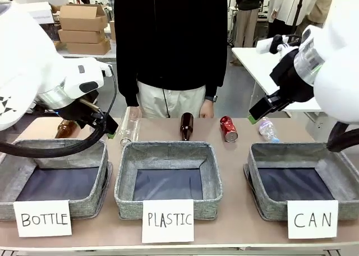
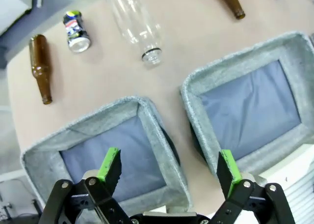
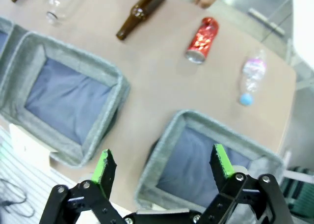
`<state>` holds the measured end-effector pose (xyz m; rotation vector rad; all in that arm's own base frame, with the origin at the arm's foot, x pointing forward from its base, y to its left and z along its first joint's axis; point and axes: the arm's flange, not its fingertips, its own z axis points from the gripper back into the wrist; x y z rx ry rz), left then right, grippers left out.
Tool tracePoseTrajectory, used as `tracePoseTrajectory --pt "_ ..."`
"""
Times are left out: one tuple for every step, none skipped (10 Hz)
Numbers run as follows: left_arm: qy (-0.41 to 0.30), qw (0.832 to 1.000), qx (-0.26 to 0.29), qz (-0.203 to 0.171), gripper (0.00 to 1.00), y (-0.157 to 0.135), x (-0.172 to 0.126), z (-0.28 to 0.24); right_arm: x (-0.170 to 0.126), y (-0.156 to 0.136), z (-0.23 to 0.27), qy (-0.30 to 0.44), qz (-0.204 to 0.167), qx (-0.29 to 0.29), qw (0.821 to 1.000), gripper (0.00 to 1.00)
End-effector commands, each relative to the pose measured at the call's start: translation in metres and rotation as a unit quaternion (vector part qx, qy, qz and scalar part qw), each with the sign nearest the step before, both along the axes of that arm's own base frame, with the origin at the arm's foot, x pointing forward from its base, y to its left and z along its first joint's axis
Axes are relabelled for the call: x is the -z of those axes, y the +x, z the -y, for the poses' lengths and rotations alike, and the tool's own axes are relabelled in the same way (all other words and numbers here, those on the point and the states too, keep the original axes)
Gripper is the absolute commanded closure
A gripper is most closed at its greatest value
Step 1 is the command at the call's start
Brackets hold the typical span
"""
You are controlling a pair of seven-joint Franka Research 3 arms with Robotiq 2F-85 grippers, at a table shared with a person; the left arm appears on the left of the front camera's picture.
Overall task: Sort the can waste into the basket.
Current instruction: Pick up the can waste from the table and place it in the right Fabric basket.
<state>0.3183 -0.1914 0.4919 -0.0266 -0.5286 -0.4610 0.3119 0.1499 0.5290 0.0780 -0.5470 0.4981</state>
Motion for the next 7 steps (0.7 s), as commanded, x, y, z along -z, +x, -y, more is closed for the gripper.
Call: tracePoseTrajectory --pt "-0.062 0.993 0.097 -0.027 0.00 -0.018 -0.024 0.005 0.009 0.017 -0.006 0.152 -0.111 0.054 0.981 0.00" --pt "-0.113 0.986 0.119 -0.022 0.00 -0.021 -0.046 -0.015 -0.003 0.014 0.020 0.294 -0.219 0.071 0.928 0.00" --pt "-0.226 0.960 0.161 -0.042 0.00 -0.025 -0.068 -0.049 -0.010 0.010 0.055 0.390 -0.280 0.107 0.871 0.00" --pt "-0.321 0.935 0.145 -0.048 0.00 -0.026 -0.081 -0.090 -0.008 0.001 0.100 0.498 -0.287 0.127 0.808 0.00" --pt "-0.359 0.925 0.118 -0.048 0.00 -0.026 -0.081 -0.114 -0.001 -0.009 0.141 0.601 -0.262 0.130 0.744 0.00" --pt "-0.421 0.904 0.054 -0.057 0.00 -0.028 -0.074 -0.154 0.007 -0.024 0.174 0.686 -0.213 0.120 0.685 0.00" --pt "-0.467 0.881 0.001 -0.074 0.00 -0.035 -0.060 -0.183 0.015 -0.040 0.201 0.731 -0.160 0.148 0.646 0.00"
